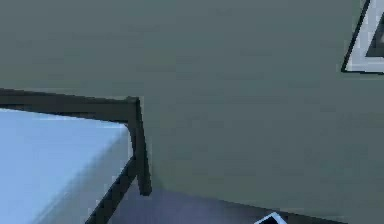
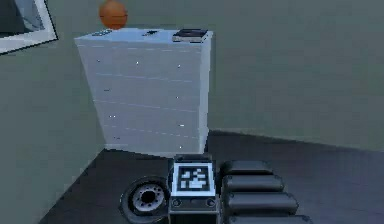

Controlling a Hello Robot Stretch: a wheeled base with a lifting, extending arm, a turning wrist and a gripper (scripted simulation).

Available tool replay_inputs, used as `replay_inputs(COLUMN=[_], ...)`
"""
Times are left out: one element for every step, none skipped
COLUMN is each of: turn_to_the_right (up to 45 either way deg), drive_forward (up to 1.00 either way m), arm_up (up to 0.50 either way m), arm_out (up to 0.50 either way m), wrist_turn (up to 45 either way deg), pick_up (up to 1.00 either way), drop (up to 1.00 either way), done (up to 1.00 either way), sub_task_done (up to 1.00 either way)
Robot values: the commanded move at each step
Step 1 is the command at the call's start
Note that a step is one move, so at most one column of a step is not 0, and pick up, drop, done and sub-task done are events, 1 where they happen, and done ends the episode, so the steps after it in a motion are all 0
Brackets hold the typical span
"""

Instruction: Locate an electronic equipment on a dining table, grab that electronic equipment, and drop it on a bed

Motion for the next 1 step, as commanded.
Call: replay_inputs(turn_to_the_right=[-45.0], drive_forward=[0.00], arm_up=[0.00], arm_out=[0.00], wrist_turn=[0.0], pick_up=[0.00], drop=[0.00], done=[0.00], sub_task_done=[0.00])
